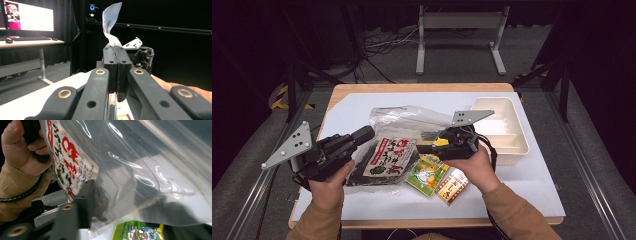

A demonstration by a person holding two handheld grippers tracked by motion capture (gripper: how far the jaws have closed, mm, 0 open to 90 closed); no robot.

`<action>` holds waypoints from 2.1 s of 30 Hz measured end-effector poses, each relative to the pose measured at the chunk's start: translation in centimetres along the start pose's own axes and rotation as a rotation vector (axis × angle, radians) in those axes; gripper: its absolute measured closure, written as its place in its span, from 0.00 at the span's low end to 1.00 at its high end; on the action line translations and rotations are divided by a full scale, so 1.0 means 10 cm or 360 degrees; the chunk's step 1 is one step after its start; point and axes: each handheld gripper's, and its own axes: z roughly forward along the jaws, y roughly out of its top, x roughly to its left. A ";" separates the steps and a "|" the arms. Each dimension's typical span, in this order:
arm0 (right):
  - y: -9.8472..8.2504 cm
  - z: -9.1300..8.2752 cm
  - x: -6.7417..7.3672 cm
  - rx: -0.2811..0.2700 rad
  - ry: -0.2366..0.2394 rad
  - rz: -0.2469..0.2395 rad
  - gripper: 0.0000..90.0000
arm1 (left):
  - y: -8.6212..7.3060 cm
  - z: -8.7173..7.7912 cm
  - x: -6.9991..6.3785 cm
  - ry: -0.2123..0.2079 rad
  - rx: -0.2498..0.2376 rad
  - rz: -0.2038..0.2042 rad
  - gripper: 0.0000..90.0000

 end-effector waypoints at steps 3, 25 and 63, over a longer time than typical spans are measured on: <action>0.02 -0.03 0.01 0.0005 -0.0009 -0.0003 0.71 | 0.00 -0.01 0.01 0.0005 -0.0012 -0.0002 0.99; 0.22 -0.29 0.15 0.0108 -0.0122 -0.0176 0.96 | -0.02 -0.03 0.06 0.0047 -0.0013 0.0002 0.93; 0.86 -1.21 -0.22 0.0272 -0.0752 -0.0107 0.95 | -0.14 0.03 0.23 0.0166 0.0188 -0.0026 0.64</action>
